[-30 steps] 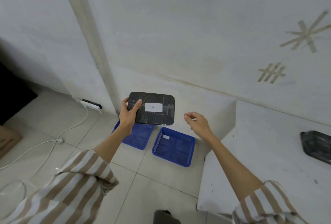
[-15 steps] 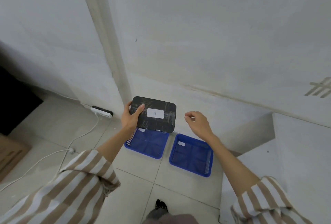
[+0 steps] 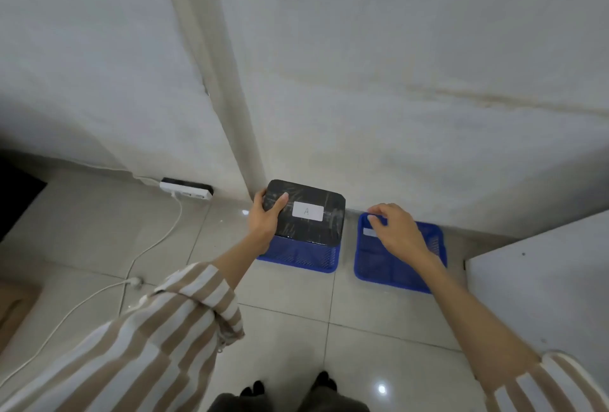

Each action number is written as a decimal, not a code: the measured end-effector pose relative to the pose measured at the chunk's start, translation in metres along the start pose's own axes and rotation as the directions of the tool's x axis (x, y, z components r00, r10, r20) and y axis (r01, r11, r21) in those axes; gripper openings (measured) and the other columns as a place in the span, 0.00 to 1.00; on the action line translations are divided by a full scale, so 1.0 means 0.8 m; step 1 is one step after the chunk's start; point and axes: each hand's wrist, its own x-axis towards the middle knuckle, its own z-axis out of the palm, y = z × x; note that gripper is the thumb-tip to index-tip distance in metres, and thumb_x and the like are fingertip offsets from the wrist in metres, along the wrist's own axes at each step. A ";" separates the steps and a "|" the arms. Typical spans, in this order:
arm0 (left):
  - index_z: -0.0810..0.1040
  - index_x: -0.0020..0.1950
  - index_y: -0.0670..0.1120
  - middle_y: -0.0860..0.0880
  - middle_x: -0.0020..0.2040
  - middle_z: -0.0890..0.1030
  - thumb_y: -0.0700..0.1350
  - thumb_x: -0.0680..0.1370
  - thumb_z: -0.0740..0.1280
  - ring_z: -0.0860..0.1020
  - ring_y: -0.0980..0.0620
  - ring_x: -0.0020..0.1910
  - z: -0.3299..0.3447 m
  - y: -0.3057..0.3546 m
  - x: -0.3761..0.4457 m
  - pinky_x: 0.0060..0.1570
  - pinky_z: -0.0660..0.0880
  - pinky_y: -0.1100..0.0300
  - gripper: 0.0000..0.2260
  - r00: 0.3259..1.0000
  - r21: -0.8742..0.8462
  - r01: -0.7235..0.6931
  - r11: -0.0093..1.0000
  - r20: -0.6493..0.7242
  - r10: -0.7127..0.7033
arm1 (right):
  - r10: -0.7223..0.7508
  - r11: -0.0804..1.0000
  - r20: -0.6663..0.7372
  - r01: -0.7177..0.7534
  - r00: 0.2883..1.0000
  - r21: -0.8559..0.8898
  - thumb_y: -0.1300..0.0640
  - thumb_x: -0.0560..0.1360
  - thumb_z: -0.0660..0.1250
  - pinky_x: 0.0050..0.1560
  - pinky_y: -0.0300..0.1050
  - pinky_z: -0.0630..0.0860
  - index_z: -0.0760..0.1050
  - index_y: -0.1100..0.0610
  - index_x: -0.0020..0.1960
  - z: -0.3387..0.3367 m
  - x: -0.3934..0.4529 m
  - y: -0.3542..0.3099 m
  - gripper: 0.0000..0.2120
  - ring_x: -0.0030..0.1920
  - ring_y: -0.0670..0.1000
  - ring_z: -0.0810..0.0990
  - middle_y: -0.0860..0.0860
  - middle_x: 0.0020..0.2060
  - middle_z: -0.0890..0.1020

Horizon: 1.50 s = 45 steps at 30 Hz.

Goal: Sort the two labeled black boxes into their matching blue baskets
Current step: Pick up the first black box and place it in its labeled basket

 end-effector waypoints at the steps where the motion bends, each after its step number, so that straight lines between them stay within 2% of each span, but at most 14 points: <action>1: 0.64 0.70 0.49 0.44 0.64 0.77 0.54 0.74 0.68 0.78 0.44 0.58 0.001 -0.027 0.021 0.60 0.76 0.48 0.28 1.000 0.007 0.003 1.000 0.006 -0.003 | 0.007 1.000 0.004 -0.007 1.000 -0.012 0.54 0.79 0.58 0.56 0.51 0.73 0.75 0.56 0.60 0.027 0.012 0.014 0.14 0.58 0.54 0.76 0.54 0.60 0.77; 3: 0.64 0.71 0.48 0.45 0.65 0.75 0.53 0.75 0.67 0.76 0.46 0.60 0.005 -0.083 0.067 0.60 0.74 0.53 0.27 1.000 0.026 -0.002 1.000 0.016 0.001 | 0.013 1.000 0.007 -0.013 1.000 -0.022 0.53 0.79 0.58 0.57 0.52 0.74 0.74 0.56 0.61 0.083 0.039 0.045 0.14 0.60 0.54 0.75 0.53 0.62 0.76; 6: 0.63 0.72 0.50 0.46 0.70 0.71 0.56 0.73 0.67 0.72 0.45 0.66 0.014 -0.181 0.149 0.67 0.70 0.48 0.30 1.000 0.069 0.004 0.998 0.009 -0.004 | 0.024 0.999 0.027 -0.023 0.999 -0.034 0.53 0.79 0.58 0.59 0.55 0.74 0.74 0.56 0.62 0.178 0.081 0.101 0.15 0.61 0.54 0.75 0.53 0.63 0.76; 10: 0.61 0.73 0.49 0.48 0.66 0.73 0.54 0.75 0.65 0.74 0.45 0.63 0.033 -0.301 0.243 0.64 0.73 0.47 0.28 0.998 0.041 0.057 0.998 0.008 -0.057 | 0.061 0.998 0.032 -0.061 0.998 -0.015 0.53 0.78 0.59 0.61 0.57 0.74 0.75 0.56 0.61 0.299 0.137 0.180 0.14 0.61 0.56 0.76 0.54 0.63 0.77; 13: 0.63 0.71 0.49 0.46 0.66 0.74 0.54 0.75 0.65 0.75 0.44 0.61 0.051 -0.371 0.306 0.62 0.75 0.45 0.26 0.998 0.031 0.062 0.998 -0.016 -0.062 | 0.067 0.998 0.002 -0.067 0.998 0.000 0.55 0.78 0.60 0.58 0.51 0.74 0.75 0.57 0.60 0.363 0.183 0.231 0.13 0.59 0.55 0.76 0.54 0.62 0.77; 19: 0.63 0.72 0.49 0.42 0.69 0.71 0.55 0.75 0.66 0.71 0.41 0.66 0.086 -0.463 0.397 0.67 0.70 0.47 0.28 0.999 0.109 0.051 0.993 0.000 -0.052 | -0.011 1.000 -0.077 0.011 0.997 -0.011 0.58 0.78 0.61 0.51 0.40 0.67 0.76 0.60 0.59 0.440 0.246 0.291 0.12 0.55 0.54 0.76 0.56 0.59 0.77; 21: 0.62 0.73 0.50 0.40 0.71 0.69 0.58 0.75 0.65 0.67 0.39 0.69 0.097 -0.480 0.416 0.70 0.66 0.44 0.29 0.998 0.166 0.058 0.984 0.001 -0.059 | -0.034 0.999 -0.084 0.034 0.996 0.000 0.58 0.78 0.61 0.51 0.40 0.68 0.77 0.60 0.58 0.456 0.256 0.303 0.12 0.53 0.52 0.76 0.56 0.58 0.77; 25: 0.58 0.75 0.52 0.38 0.76 0.57 0.62 0.75 0.61 0.49 0.35 0.76 0.104 -0.492 0.433 0.74 0.50 0.40 0.32 0.998 0.332 0.055 0.942 0.005 -0.060 | -0.032 0.999 -0.072 0.031 0.997 -0.014 0.57 0.78 0.61 0.49 0.41 0.68 0.76 0.59 0.58 0.470 0.268 0.321 0.12 0.48 0.47 0.72 0.56 0.58 0.76; 29: 0.49 0.76 0.54 0.40 0.78 0.49 0.60 0.71 0.69 0.50 0.35 0.76 0.093 -0.478 0.432 0.74 0.52 0.39 0.41 0.993 0.394 -0.102 0.914 0.088 0.073 | -0.013 1.000 -0.078 0.014 0.997 0.007 0.57 0.78 0.60 0.49 0.40 0.67 0.75 0.60 0.60 0.468 0.273 0.320 0.13 0.48 0.48 0.72 0.57 0.59 0.75; 30: 0.49 0.76 0.55 0.41 0.77 0.47 0.58 0.69 0.71 0.50 0.34 0.75 0.089 -0.475 0.428 0.73 0.52 0.39 0.43 0.982 0.454 -0.167 0.875 0.154 0.107 | -0.008 1.000 -0.081 0.009 0.997 0.011 0.57 0.78 0.60 0.49 0.40 0.67 0.75 0.60 0.60 0.468 0.274 0.318 0.13 0.48 0.49 0.73 0.57 0.60 0.75; 32: 0.52 0.74 0.59 0.43 0.77 0.46 0.57 0.67 0.74 0.48 0.33 0.75 0.083 -0.477 0.422 0.73 0.51 0.38 0.43 0.934 0.604 -0.326 0.727 0.324 0.150 | -0.005 1.000 -0.073 0.006 0.997 0.012 0.58 0.78 0.60 0.50 0.39 0.66 0.75 0.61 0.60 0.469 0.275 0.314 0.13 0.53 0.52 0.75 0.57 0.60 0.75; 34: 0.55 0.74 0.60 0.44 0.78 0.44 0.57 0.67 0.74 0.45 0.35 0.75 0.081 -0.486 0.426 0.74 0.50 0.38 0.41 0.891 0.678 -0.430 0.596 0.426 0.158 | -0.012 1.000 -0.060 0.013 0.998 0.005 0.58 0.78 0.60 0.51 0.38 0.65 0.75 0.61 0.61 0.473 0.276 0.312 0.13 0.57 0.54 0.75 0.57 0.61 0.74; 40: 0.56 0.75 0.56 0.46 0.79 0.40 0.55 0.71 0.71 0.43 0.39 0.77 0.106 -0.497 0.450 0.76 0.48 0.41 0.37 0.885 0.673 -0.451 0.586 0.423 0.194 | -0.043 0.999 -0.087 0.045 0.995 0.022 0.57 0.78 0.60 0.50 0.39 0.67 0.75 0.60 0.59 0.474 0.283 0.313 0.12 0.50 0.48 0.72 0.56 0.60 0.75; 45: 0.51 0.76 0.57 0.46 0.78 0.35 0.58 0.72 0.68 0.37 0.36 0.76 0.130 -0.469 0.469 0.75 0.41 0.41 0.38 0.897 0.730 -0.419 0.541 0.427 0.118 | -0.038 0.999 -0.097 0.040 0.995 0.026 0.57 0.78 0.60 0.50 0.38 0.66 0.74 0.60 0.61 0.468 0.281 0.315 0.14 0.53 0.50 0.73 0.56 0.61 0.74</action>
